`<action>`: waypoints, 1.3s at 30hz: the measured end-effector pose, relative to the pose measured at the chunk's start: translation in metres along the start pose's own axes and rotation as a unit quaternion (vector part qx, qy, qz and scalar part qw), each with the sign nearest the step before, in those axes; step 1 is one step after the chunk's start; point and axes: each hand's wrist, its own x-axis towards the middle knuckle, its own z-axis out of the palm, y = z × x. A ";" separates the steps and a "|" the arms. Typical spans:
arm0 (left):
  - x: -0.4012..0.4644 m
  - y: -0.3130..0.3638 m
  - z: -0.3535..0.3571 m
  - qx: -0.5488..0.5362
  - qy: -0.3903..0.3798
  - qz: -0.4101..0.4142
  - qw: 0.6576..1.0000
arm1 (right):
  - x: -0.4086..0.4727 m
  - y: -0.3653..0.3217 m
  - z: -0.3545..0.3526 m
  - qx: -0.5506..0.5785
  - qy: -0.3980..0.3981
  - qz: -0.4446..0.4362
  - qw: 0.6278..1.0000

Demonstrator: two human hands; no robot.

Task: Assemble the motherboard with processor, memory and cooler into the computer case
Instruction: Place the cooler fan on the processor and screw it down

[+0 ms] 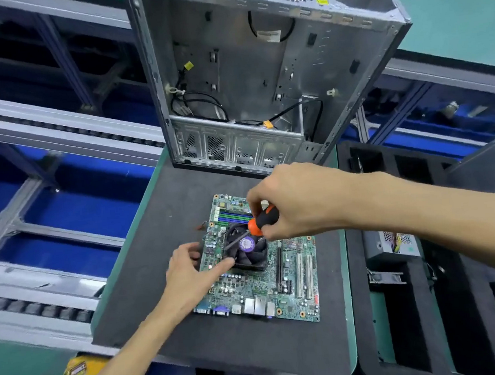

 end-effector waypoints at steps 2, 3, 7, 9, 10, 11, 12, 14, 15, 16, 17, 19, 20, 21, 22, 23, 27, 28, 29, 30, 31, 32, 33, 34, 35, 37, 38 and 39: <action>0.000 0.001 0.002 -0.018 -0.032 -0.047 0.998 | 0.008 -0.002 0.002 -0.004 -0.005 -0.005 1.000; 0.001 0.002 0.001 -0.026 -0.047 -0.063 0.997 | 0.011 -0.002 0.003 -0.006 -0.007 -0.007 1.000; 0.001 0.000 -0.003 -0.043 -0.072 -0.087 0.993 | 0.022 -0.005 0.005 -0.016 -0.013 -0.012 1.000; 0.001 0.000 -0.004 -0.049 -0.075 -0.085 0.992 | 0.026 -0.007 0.007 -0.018 -0.019 -0.012 1.000; 0.001 -0.001 -0.004 -0.050 -0.077 -0.087 0.992 | 0.028 -0.007 0.008 -0.020 -0.023 -0.013 0.999; 0.001 -0.001 -0.004 -0.052 -0.077 -0.087 0.992 | 0.029 -0.008 0.008 -0.023 -0.028 -0.016 0.999; 0.001 -0.001 -0.004 -0.054 -0.076 -0.087 0.992 | 0.030 -0.008 0.009 -0.026 -0.032 -0.018 0.999; 0.002 -0.003 -0.002 -0.054 -0.071 -0.083 0.993 | 0.032 -0.008 0.009 -0.031 -0.035 -0.016 0.999; 0.002 -0.003 -0.002 -0.054 -0.068 -0.081 0.993 | 0.033 -0.008 0.009 -0.033 -0.035 -0.016 0.999; 0.002 -0.004 -0.001 -0.055 -0.066 -0.081 0.993 | 0.034 -0.007 0.009 -0.036 -0.037 -0.018 0.999; 0.003 -0.005 -0.001 -0.056 -0.066 -0.081 0.993 | 0.034 -0.008 0.009 -0.039 -0.040 -0.022 0.998; 0.003 -0.005 -0.001 -0.055 -0.065 -0.083 0.993 | 0.035 -0.009 0.007 -0.054 -0.055 -0.040 0.996; 0.003 -0.005 -0.002 -0.054 -0.064 -0.083 0.993 | 0.035 -0.010 0.005 -0.072 -0.064 -0.054 0.994; 0.003 -0.005 -0.002 -0.052 -0.064 -0.084 0.993 | 0.037 -0.011 0.002 -0.098 -0.071 -0.077 0.990; 0.003 -0.005 -0.002 -0.052 -0.065 -0.085 0.993 | 0.039 -0.012 -0.001 -0.130 -0.074 -0.107 0.983; 0.003 -0.004 -0.002 -0.051 -0.067 -0.087 0.993 | 0.042 -0.013 -0.004 -0.163 -0.073 -0.143 0.973; 0.003 -0.002 -0.004 -0.049 -0.073 -0.093 0.992 | 0.061 -0.028 -0.011 -0.298 -0.071 -0.290 0.907; 0.003 -0.002 -0.004 -0.051 -0.074 -0.094 0.992 | 0.066 -0.034 -0.011 -0.322 -0.076 -0.309 0.892; 0.003 -0.003 -0.004 -0.052 -0.076 -0.094 0.991 | 0.068 -0.037 -0.011 -0.331 -0.083 -0.314 0.886; 0.004 -0.003 -0.004 -0.052 -0.079 -0.094 0.991 | 0.068 -0.038 -0.010 -0.319 -0.090 -0.301 0.894; 0.004 -0.004 -0.004 -0.055 -0.083 -0.096 0.990 | 0.068 -0.037 -0.009 -0.291 -0.099 -0.274 0.911; 0.005 -0.004 -0.004 -0.058 -0.086 -0.096 0.990 | 0.067 -0.035 -0.007 -0.250 -0.111 -0.229 0.934; 0.005 -0.004 -0.004 -0.059 -0.088 -0.095 0.990 | 0.067 -0.033 -0.004 -0.191 -0.133 -0.166 0.958; 0.006 -0.004 -0.004 -0.058 -0.089 -0.094 0.990 | 0.067 -0.032 -0.002 -0.110 -0.168 -0.085 0.976; 0.007 -0.004 -0.004 -0.057 -0.089 -0.094 0.990 | 0.068 -0.031 -0.001 -0.021 -0.211 0.002 0.977; 0.007 -0.004 -0.004 -0.057 -0.091 -0.095 0.990 | 0.071 -0.032 0.000 0.120 -0.283 0.140 0.941; 0.006 -0.004 -0.004 -0.057 -0.091 -0.095 0.990 | 0.072 -0.032 0.000 0.144 -0.298 0.166 0.929; 0.006 -0.004 -0.004 -0.057 -0.091 -0.094 0.990 | 0.073 -0.033 -0.001 0.145 -0.307 0.167 0.926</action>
